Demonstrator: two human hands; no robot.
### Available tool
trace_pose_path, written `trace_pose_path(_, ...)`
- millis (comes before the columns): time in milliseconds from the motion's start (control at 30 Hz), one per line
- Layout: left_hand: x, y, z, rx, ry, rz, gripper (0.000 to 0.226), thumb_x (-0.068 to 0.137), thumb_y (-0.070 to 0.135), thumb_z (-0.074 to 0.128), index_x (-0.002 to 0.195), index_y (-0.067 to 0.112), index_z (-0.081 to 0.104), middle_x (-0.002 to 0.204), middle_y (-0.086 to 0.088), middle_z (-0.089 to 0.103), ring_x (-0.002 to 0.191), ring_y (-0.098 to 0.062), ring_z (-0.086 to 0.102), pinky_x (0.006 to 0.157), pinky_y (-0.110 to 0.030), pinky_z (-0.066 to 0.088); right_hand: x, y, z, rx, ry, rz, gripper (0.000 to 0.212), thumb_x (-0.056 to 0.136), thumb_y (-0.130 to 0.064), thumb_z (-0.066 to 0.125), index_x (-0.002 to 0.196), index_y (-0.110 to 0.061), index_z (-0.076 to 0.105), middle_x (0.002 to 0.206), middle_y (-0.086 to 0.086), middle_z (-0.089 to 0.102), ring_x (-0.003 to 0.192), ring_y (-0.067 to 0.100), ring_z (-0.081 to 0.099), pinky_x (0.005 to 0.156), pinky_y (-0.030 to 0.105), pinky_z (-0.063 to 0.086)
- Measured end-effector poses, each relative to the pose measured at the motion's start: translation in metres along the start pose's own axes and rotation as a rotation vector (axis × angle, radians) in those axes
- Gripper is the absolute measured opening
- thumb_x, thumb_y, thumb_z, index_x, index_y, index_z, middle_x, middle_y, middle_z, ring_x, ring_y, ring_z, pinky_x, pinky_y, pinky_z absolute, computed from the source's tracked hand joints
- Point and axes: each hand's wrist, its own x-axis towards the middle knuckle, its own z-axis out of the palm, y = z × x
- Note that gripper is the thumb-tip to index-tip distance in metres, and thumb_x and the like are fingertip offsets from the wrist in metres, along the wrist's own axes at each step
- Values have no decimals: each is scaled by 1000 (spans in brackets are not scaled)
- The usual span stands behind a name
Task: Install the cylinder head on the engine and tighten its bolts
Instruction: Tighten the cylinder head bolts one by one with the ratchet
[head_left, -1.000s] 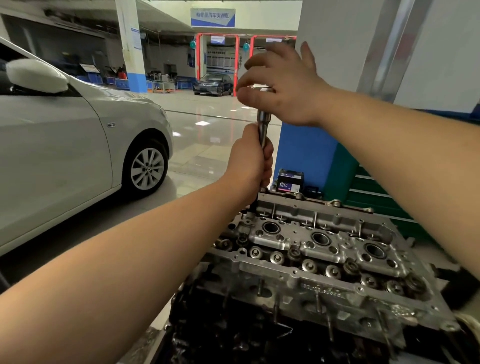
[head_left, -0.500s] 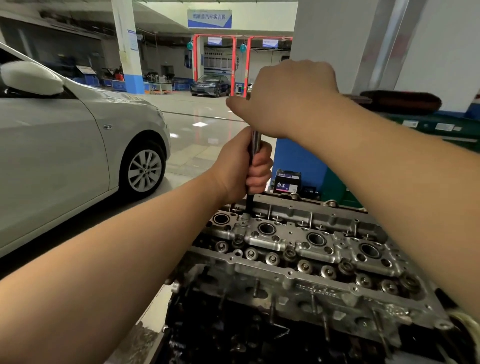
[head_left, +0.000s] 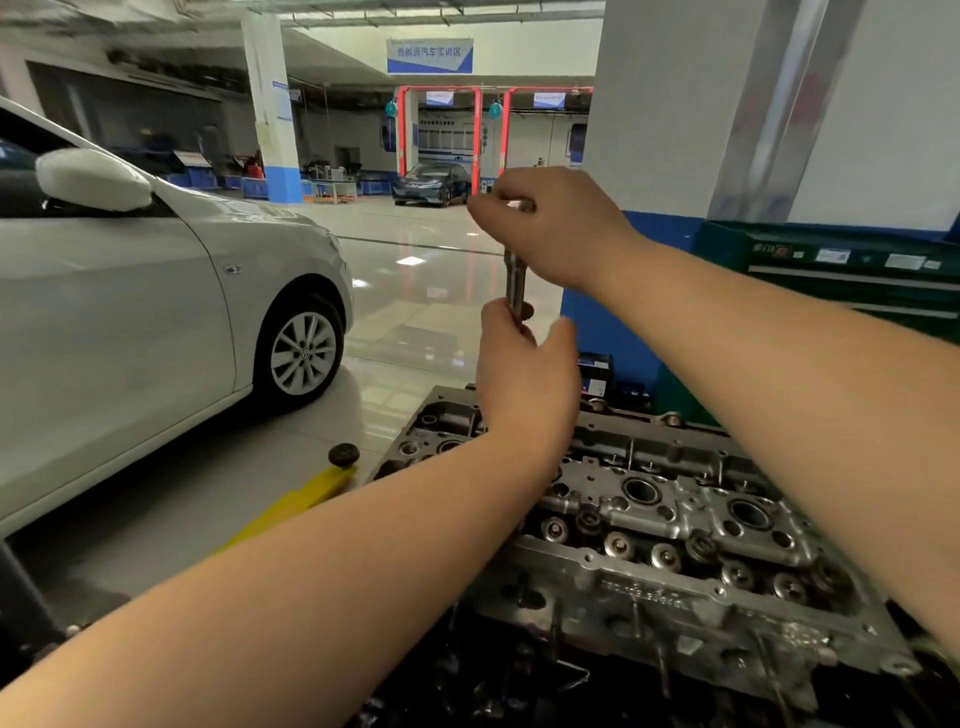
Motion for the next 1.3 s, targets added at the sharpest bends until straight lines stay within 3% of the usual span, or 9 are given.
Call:
trace_pose_path(133,14,8,10,53,156,-94,37,94,48,47,64,27,45,51,18,51,46,-12,39,55,-32,29,-1,-22,-11,-714,84,141,57,95,-70,31,72,-19,45,70,1,46,59,21,40,54,29,25)
trace_pose_path(267,24,9,7,41,81,-138,43,87,43,47,45,33,48,39,11,36,42,-13,30,57,-30,27,-7,-25,-15,-948,72,73,80,87,-90,20,67,-16,44,68,7,46,56,24,40,52,32,32)
trace_pose_path(433,35,10,-5,-91,-37,-233,28,86,41,67,68,22,57,46,12,36,59,-22,38,64,-36,36,1,2,-13,-411,70,-153,76,87,-88,16,66,-26,56,63,-4,52,63,18,51,65,34,37)
trace_pose_path(500,39,11,-9,-79,-117,-253,30,90,37,71,73,16,58,51,5,41,53,-21,39,58,-32,34,6,15,-11,-107,-18,-231,76,93,-73,27,78,-10,67,72,12,61,73,30,58,78,45,45)
trace_pose_path(633,43,10,-21,-97,-352,-248,55,96,26,66,45,26,47,49,0,33,38,-18,29,44,-24,28,0,17,-4,260,-98,-104,65,98,-63,42,93,-3,66,95,20,65,92,33,61,85,44,47)
trace_pose_path(733,50,8,-32,-188,-560,-301,61,101,25,59,49,26,29,51,3,21,43,-16,16,44,-23,20,-1,0,-7,-159,10,-53,71,93,-77,30,66,-15,53,66,4,52,66,26,53,59,34,33)
trace_pose_path(867,60,11,-40,-226,-853,-313,54,99,33,53,55,26,21,49,2,14,46,-18,8,47,-25,15,-10,-15,-21,-856,93,-8,90,78,-97,8,63,-18,49,64,4,50,55,21,42,52,31,23)
trace_pose_path(1133,39,4,-29,19,-373,-56,44,102,51,62,82,14,50,54,2,49,49,-18,44,43,-23,35,-7,19,-25,-592,77,-169,80,90,-86,14,66,-19,52,62,-2,48,60,22,49,60,31,28)
trace_pose_path(1300,44,8,-27,-162,-435,-204,46,104,33,62,66,20,39,49,4,34,41,-16,28,46,-27,30,11,35,-20,-252,-54,-322,68,97,-71,28,120,-21,68,71,-12,51,78,21,53,81,37,38)
